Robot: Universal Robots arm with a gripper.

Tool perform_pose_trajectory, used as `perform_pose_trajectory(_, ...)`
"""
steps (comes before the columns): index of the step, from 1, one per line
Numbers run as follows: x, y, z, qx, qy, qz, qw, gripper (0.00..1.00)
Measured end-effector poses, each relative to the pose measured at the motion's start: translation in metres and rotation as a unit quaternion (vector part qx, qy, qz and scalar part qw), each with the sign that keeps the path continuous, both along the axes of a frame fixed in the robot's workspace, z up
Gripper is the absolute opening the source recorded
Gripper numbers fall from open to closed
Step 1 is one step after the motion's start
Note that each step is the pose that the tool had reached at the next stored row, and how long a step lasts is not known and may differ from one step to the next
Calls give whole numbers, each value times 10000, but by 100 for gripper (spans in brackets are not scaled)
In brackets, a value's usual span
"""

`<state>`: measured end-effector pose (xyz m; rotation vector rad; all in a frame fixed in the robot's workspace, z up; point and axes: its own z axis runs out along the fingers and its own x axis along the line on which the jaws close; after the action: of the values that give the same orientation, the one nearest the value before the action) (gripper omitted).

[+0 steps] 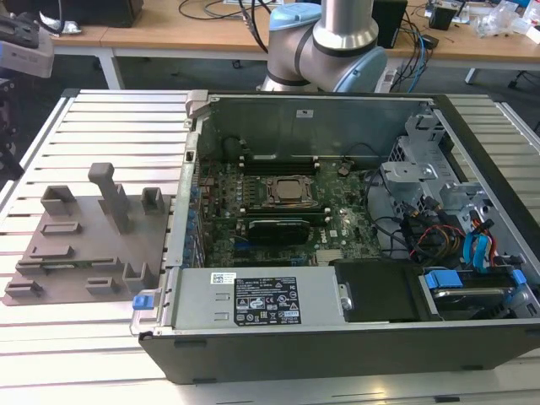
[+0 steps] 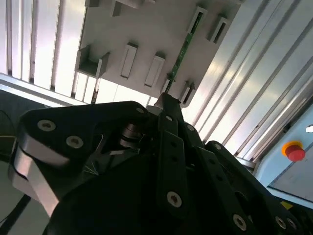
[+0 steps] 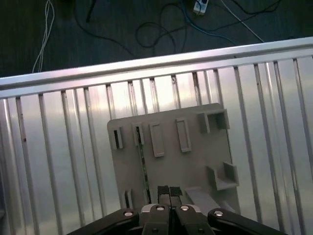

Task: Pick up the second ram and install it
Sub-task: 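Pick up the second ram and move it above second insertion slot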

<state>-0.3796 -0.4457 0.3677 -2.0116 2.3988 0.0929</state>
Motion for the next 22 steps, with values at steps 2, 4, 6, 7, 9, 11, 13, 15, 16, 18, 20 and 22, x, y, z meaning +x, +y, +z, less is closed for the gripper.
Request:
perform_pose_trajectory(2, 0, 0, -2, -1, 0, -215, 9998, 10)
perform_pose_trajectory(4, 0, 0, -2, 0, 0, -220, 9998, 10)
perform_pose_trajectory(6, -1, 0, -1, -1, 1, -221, 9998, 10)
perform_pose_trajectory(7, -1, 0, -2, -1, 0, -221, 9998, 10)
perform_pose_trajectory(9, 0, 0, -2, -1, 0, -221, 9998, 10)
perform_pose_trajectory(11, -1, 0, -2, -1, 0, -221, 9998, 10)
perform_pose_trajectory(13, -1, 0, -2, -1, 0, -221, 9998, 16)
perform_pose_trajectory(15, 0, 0, -2, -1, 0, -221, 9998, 24)
perform_pose_trajectory(16, -1, 0, -2, 0, 0, -221, 9998, 24)
perform_pose_trajectory(18, -1, 0, -2, 0, 0, -221, 9998, 24)
perform_pose_trajectory(20, 8, -8, -9, -1, 4, -221, 9998, 24)
perform_pose_trajectory(22, 41, -39, -59, -1, 20, -221, 9998, 24)
